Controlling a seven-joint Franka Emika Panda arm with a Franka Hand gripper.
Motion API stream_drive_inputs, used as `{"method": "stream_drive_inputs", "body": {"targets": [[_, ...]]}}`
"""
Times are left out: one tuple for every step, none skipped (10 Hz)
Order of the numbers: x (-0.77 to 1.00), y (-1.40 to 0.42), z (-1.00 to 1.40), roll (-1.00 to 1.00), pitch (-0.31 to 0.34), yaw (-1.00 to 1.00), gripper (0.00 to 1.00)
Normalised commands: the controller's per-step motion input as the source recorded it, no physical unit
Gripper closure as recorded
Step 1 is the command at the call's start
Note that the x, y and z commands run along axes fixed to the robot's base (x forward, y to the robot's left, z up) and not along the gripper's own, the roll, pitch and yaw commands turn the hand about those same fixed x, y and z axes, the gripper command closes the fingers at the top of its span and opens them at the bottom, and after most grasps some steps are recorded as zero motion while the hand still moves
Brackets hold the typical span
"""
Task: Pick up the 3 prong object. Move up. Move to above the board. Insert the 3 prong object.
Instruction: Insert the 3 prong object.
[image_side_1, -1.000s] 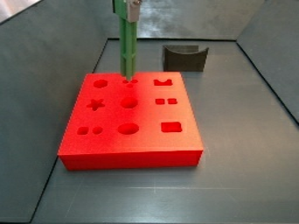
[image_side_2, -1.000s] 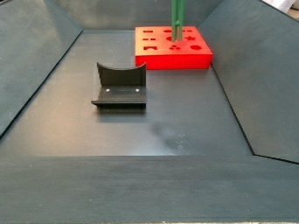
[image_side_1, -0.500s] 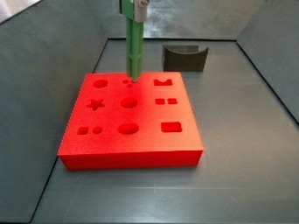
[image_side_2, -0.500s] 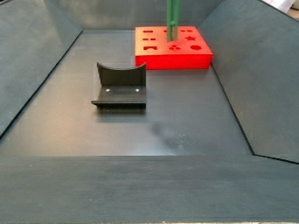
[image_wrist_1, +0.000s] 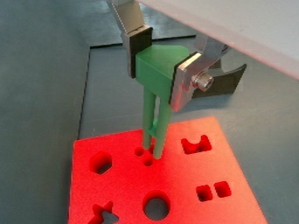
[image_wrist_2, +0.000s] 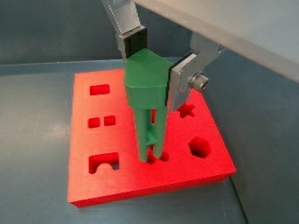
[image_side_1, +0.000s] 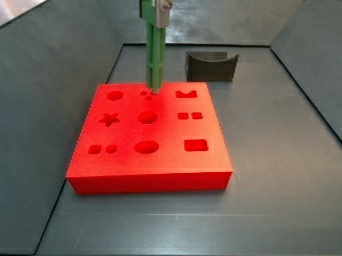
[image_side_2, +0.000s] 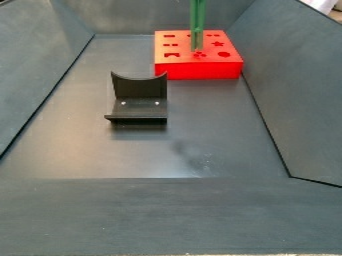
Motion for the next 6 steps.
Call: {"method": "stream_drive_inputs", "body": {"targets": [[0.00, 0.00, -0.04, 0.00, 0.000, -0.07, 1.00], [0.00, 0.00, -0.06, 0.00, 0.000, -0.07, 1.00], [0.00, 0.00, -0.13, 0.02, 0.000, -0.11, 1.00], [0.00, 0.00, -0.14, 0.00, 0.000, -0.13, 1.00], [0.00, 0.00, -0.14, 0.00, 0.000, -0.13, 1.00], [0.00, 0.00, -0.15, 0.00, 0.000, -0.12, 1.00]]}}
